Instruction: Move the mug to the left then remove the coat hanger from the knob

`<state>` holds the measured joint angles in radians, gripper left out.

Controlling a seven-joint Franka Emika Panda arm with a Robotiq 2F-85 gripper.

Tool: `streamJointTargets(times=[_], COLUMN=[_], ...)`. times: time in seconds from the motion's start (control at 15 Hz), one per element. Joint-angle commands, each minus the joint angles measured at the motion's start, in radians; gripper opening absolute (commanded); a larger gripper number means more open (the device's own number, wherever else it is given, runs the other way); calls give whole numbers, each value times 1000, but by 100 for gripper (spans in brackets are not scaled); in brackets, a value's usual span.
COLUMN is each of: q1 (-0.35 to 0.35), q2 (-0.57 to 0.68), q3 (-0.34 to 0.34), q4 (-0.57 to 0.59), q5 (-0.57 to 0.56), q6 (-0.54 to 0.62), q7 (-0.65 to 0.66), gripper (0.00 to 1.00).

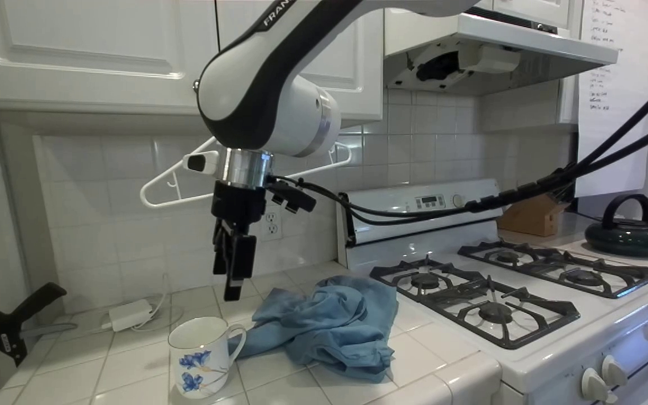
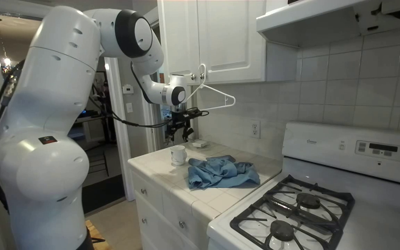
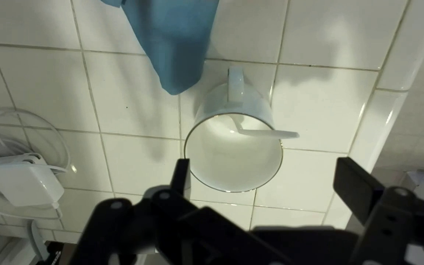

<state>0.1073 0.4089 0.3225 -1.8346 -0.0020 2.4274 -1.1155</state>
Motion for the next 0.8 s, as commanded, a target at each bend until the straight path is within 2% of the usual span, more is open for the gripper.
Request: streamJointTargets(times=[0.0, 0.73], q1=[-8, -37], q2=[-26, -7], q3=[7, 40], q4=[-47, -99], q5=[53, 149], q6=[47, 148], q7=[-13, -42], gripper=[100, 100])
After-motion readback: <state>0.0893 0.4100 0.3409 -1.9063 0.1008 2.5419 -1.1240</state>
